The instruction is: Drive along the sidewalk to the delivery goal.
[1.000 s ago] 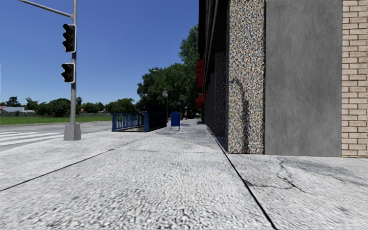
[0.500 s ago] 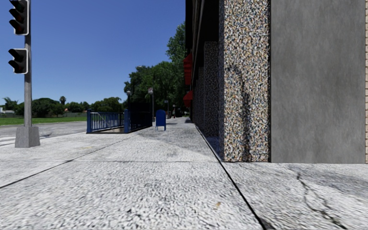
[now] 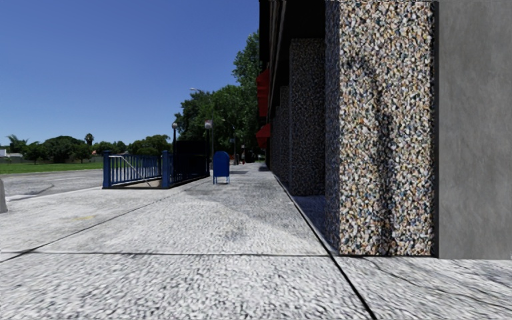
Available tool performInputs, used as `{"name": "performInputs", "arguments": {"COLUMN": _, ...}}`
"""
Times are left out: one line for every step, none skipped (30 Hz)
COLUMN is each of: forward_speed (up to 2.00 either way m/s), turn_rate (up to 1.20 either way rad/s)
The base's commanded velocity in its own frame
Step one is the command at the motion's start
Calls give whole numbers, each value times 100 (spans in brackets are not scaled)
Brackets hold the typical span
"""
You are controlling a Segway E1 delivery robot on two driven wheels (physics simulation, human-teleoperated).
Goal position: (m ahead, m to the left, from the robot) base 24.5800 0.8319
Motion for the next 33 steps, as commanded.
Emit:
{"name": "performInputs", "arguments": {"forward_speed": 200, "turn_rate": 42}}
{"name": "performInputs", "arguments": {"forward_speed": 200, "turn_rate": 44}}
{"name": "performInputs", "arguments": {"forward_speed": 200, "turn_rate": 44}}
{"name": "performInputs", "arguments": {"forward_speed": 200, "turn_rate": 44}}
{"name": "performInputs", "arguments": {"forward_speed": 200, "turn_rate": 44}}
{"name": "performInputs", "arguments": {"forward_speed": 200, "turn_rate": 44}}
{"name": "performInputs", "arguments": {"forward_speed": 200, "turn_rate": 44}}
{"name": "performInputs", "arguments": {"forward_speed": 200, "turn_rate": 37}}
{"name": "performInputs", "arguments": {"forward_speed": 200, "turn_rate": 37}}
{"name": "performInputs", "arguments": {"forward_speed": 200, "turn_rate": 15}}
{"name": "performInputs", "arguments": {"forward_speed": 200, "turn_rate": 0}}
{"name": "performInputs", "arguments": {"forward_speed": 200, "turn_rate": 0}}
{"name": "performInputs", "arguments": {"forward_speed": 200, "turn_rate": 0}}
{"name": "performInputs", "arguments": {"forward_speed": 200, "turn_rate": 0}}
{"name": "performInputs", "arguments": {"forward_speed": 200, "turn_rate": 0}}
{"name": "performInputs", "arguments": {"forward_speed": 200, "turn_rate": 0}}
{"name": "performInputs", "arguments": {"forward_speed": 200, "turn_rate": 0}}
{"name": "performInputs", "arguments": {"forward_speed": 200, "turn_rate": 0}}
{"name": "performInputs", "arguments": {"forward_speed": 200, "turn_rate": 0}}
{"name": "performInputs", "arguments": {"forward_speed": 200, "turn_rate": 0}}
{"name": "performInputs", "arguments": {"forward_speed": 200, "turn_rate": -23}}
{"name": "performInputs", "arguments": {"forward_speed": 200, "turn_rate": -32}}
{"name": "performInputs", "arguments": {"forward_speed": 200, "turn_rate": -37}}
{"name": "performInputs", "arguments": {"forward_speed": 200, "turn_rate": -37}}
{"name": "performInputs", "arguments": {"forward_speed": 200, "turn_rate": -40}}
{"name": "performInputs", "arguments": {"forward_speed": 200, "turn_rate": -40}}
{"name": "performInputs", "arguments": {"forward_speed": 200, "turn_rate": -40}}
{"name": "performInputs", "arguments": {"forward_speed": 200, "turn_rate": -40}}
{"name": "performInputs", "arguments": {"forward_speed": 200, "turn_rate": -40}}
{"name": "performInputs", "arguments": {"forward_speed": 200, "turn_rate": -40}}
{"name": "performInputs", "arguments": {"forward_speed": 200, "turn_rate": -40}}
{"name": "performInputs", "arguments": {"forward_speed": 200, "turn_rate": -40}}
{"name": "performInputs", "arguments": {"forward_speed": 200, "turn_rate": -40}}
